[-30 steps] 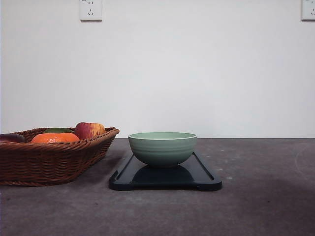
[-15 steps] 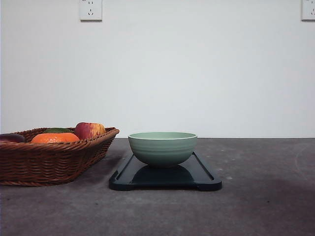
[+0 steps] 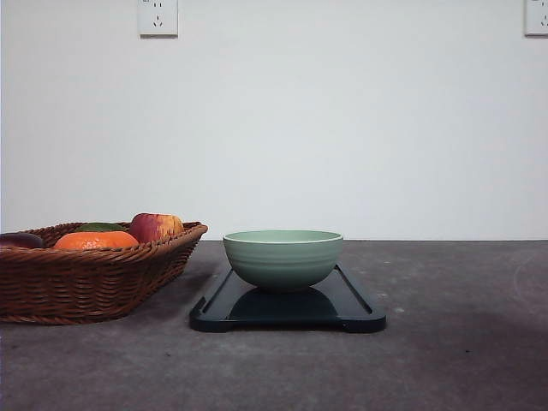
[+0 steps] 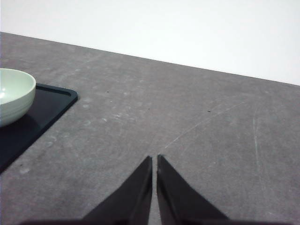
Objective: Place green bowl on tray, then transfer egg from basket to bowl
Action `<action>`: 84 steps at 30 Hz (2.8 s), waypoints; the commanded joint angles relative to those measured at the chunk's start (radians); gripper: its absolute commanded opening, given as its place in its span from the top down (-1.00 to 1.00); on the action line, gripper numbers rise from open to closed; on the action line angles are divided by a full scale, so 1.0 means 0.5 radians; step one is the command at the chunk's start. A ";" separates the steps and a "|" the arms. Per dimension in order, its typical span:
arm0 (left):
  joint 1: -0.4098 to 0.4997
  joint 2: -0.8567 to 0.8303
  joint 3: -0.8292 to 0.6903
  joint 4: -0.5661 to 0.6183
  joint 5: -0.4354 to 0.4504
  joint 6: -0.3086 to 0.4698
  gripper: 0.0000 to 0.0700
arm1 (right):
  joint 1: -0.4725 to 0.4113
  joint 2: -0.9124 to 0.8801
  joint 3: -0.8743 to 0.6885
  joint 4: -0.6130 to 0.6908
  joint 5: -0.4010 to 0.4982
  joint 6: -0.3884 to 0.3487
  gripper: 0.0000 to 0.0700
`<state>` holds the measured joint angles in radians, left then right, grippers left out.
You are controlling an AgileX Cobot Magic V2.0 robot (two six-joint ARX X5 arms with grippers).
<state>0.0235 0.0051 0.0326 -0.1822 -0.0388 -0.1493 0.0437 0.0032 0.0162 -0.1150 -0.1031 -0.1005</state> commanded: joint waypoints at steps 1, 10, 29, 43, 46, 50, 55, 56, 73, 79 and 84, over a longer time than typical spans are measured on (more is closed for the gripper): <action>0.003 -0.004 -0.038 -0.009 -0.004 0.011 1.00 | -0.001 0.001 -0.008 0.021 -0.001 0.008 0.98; 0.003 -0.004 -0.038 -0.009 -0.004 0.011 1.00 | -0.001 0.001 -0.008 0.021 -0.001 0.008 0.98; 0.003 -0.004 -0.038 -0.009 -0.004 0.011 1.00 | -0.001 0.001 -0.008 0.021 -0.001 0.007 0.98; 0.003 -0.004 -0.038 -0.009 -0.004 0.011 1.00 | -0.001 0.001 -0.008 0.021 -0.001 0.008 0.98; 0.003 -0.004 -0.038 -0.009 -0.004 0.011 1.00 | -0.001 0.001 -0.008 0.021 -0.001 0.007 0.98; 0.003 -0.004 -0.038 -0.009 -0.004 0.011 1.00 | -0.001 0.001 -0.008 0.021 -0.001 0.008 0.98; 0.003 -0.004 -0.038 -0.009 -0.004 0.011 1.00 | -0.001 0.001 -0.008 0.021 -0.001 0.008 0.98; 0.003 -0.004 -0.038 -0.009 -0.004 0.011 1.00 | -0.001 0.001 -0.008 0.021 -0.001 0.008 0.98; 0.003 -0.004 -0.038 -0.009 -0.004 0.011 1.00 | -0.001 0.001 -0.008 0.021 -0.001 0.008 0.98; 0.003 -0.004 -0.038 -0.009 -0.004 0.011 1.00 | -0.001 0.001 -0.008 0.021 -0.001 0.007 0.98; 0.003 -0.004 -0.038 -0.009 -0.004 0.011 1.00 | -0.001 0.001 -0.008 0.021 -0.001 0.007 0.98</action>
<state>0.0235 0.0051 0.0326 -0.1822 -0.0391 -0.1493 0.0437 0.0032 0.0162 -0.1150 -0.1028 -0.1005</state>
